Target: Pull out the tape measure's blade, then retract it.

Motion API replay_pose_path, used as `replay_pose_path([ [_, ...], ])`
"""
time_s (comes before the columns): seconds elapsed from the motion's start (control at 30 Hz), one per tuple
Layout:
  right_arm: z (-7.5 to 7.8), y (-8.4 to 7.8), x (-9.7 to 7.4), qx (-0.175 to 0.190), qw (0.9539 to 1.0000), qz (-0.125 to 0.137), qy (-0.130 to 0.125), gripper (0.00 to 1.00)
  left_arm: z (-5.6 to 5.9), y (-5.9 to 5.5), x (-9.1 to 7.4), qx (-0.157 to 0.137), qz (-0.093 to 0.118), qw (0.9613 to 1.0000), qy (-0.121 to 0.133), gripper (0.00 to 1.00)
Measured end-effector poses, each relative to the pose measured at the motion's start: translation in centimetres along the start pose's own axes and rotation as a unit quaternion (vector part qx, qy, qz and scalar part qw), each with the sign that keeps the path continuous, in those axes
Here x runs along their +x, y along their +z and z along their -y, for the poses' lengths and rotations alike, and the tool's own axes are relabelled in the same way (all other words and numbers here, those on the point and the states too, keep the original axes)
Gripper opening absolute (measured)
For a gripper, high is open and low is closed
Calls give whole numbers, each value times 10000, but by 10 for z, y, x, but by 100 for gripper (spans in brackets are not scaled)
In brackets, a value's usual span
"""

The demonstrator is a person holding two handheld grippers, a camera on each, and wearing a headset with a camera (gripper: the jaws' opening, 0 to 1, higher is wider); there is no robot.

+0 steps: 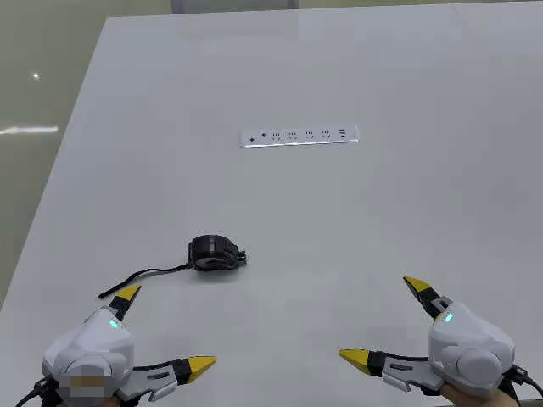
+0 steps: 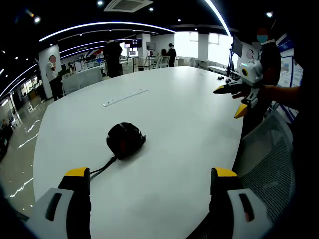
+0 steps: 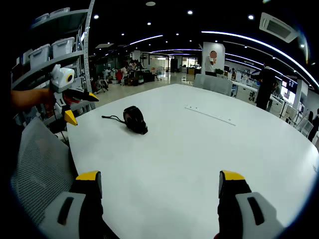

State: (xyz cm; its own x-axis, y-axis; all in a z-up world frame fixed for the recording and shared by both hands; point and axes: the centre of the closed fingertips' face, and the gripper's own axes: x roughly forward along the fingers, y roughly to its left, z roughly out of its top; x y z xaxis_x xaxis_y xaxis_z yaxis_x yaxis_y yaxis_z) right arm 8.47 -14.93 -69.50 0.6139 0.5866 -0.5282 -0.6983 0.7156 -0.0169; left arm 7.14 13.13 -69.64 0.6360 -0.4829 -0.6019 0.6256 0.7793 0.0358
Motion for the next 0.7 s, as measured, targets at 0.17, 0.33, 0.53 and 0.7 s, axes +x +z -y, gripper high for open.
replay_pose_path([
  [0.17, -1, -1, 0, 7, 10000, -19, 12, 100, 2, -1, 0, -12, -1, 10000, -19, 99],
  [0.33, -1, -2, -1, 10, 10000, -56, 21, 100, 1, -1, -1, -21, 8, 10000, -1, 99],
  [0.53, -1, -2, -1, -5, 10000, -62, 24, 100, 1, -2, -1, 2, 4, 10000, 3, 99],
  [0.7, 0, -1, -1, -53, 10000, -50, 1, 99, 0, -1, -1, 1, -8, 10000, -26, 97],
])
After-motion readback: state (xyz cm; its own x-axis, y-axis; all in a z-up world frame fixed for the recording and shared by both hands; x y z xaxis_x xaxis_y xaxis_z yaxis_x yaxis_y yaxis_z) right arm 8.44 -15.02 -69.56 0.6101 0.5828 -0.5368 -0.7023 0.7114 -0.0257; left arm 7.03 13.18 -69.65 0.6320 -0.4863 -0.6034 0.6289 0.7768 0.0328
